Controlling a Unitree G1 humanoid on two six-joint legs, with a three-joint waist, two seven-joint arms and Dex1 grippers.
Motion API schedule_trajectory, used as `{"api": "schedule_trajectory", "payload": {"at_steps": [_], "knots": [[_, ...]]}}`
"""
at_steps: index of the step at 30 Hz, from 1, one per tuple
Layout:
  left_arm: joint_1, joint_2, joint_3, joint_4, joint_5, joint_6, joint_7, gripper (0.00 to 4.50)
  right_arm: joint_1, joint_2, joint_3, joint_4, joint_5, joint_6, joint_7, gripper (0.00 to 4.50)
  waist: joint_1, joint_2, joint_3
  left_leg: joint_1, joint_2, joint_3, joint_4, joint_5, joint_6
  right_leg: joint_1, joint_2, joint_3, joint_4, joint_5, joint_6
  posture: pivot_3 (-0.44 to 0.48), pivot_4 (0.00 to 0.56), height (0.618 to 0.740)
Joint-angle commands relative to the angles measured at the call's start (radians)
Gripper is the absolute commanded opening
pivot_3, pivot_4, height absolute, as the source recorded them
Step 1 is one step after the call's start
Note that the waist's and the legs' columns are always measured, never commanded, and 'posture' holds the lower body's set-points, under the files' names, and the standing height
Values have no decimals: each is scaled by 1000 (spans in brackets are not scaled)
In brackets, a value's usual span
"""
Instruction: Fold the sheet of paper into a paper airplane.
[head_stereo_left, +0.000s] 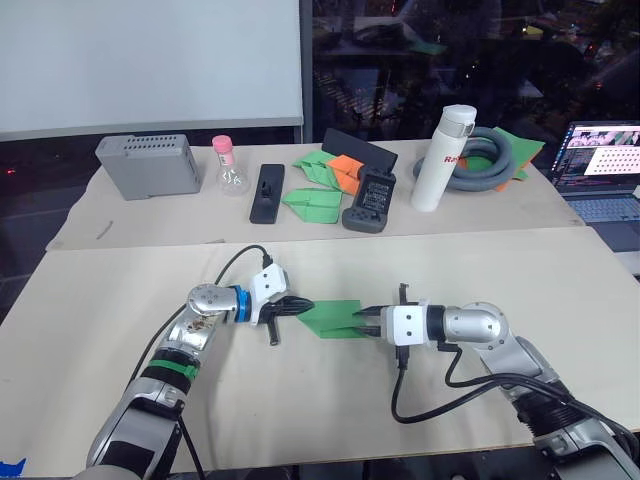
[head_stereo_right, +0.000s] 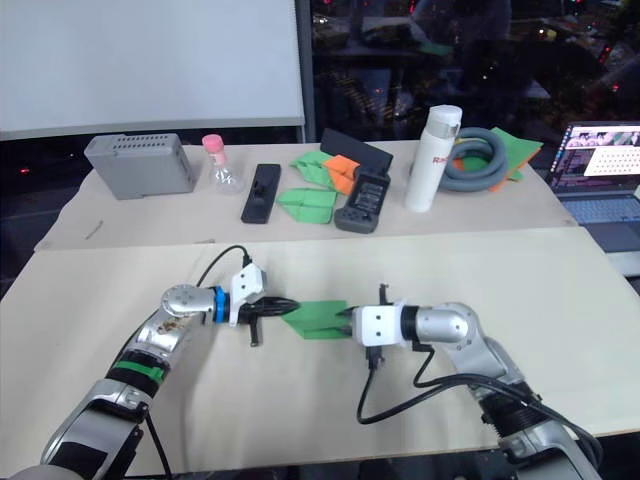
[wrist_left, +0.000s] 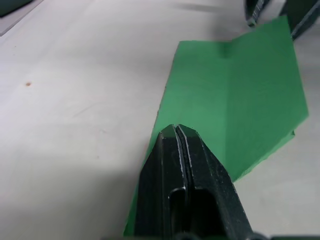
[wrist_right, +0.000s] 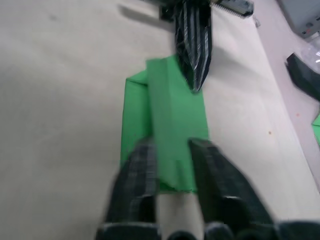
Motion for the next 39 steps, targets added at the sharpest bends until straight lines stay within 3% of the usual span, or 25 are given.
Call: {"api": "schedule_trajectory", "payload": {"at_steps": [1, 9, 16, 23, 28, 32, 39], "knots": [[13, 12, -12, 81, 60, -7, 10, 0, -27, 11, -12, 24, 53, -25, 30, 17, 0, 0, 0, 0, 0, 0, 0, 0, 0, 0, 0, 0, 0, 0, 0, 0, 150, 740], [-21, 33, 21, 50, 18, 23, -57, 0, -46, 13, 29, -6, 45, -110, 97, 17, -5, 0, 0, -1, 1, 0, 0, 0, 0, -1, 1, 0, 0, 0, 0, 0, 150, 740], [97, 151, -23, -179, 8, 127, -226, 0, -30, -4, 77, -58, -4, -195, 103, 17, -23, 0, 0, -2, 1, 0, -1, -1, 1, -2, 1, 0, 1, 0, 0, 0, 150, 740], [149, 205, -13, -271, -18, 183, -276, 0, -9, -68, 66, -58, 10, -285, 115, 17, -18, 1, 0, -1, 1, -1, -1, -1, 1, 0, 2, 0, -5, 0, 0, 0, 150, 740], [113, 200, 40, -358, -126, 313, -317, 0, -8, -97, 68, -44, 17, -345, 117, 17, -22, 1, 0, -2, 2, -1, -1, -1, 1, 0, 2, 1, -5, 0, 0, 0, 150, 740], [77, 231, 99, -469, -264, 515, -348, 0, -23, -110, 68, -28, 19, -398, 119, 17, -21, 1, 1, -4, 2, -1, 0, -1, 1, -1, 3, 1, -5, 0, 0, 0, 150, 740], [18, 318, 136, -502, -316, 617, -373, 0, -108, -69, 95, -11, 28, -513, 114, 17, -28, 1, 1, -3, 3, -1, -1, -1, 1, -2, 4, 1, -6, 0, 0, 0, 150, 740]]}}
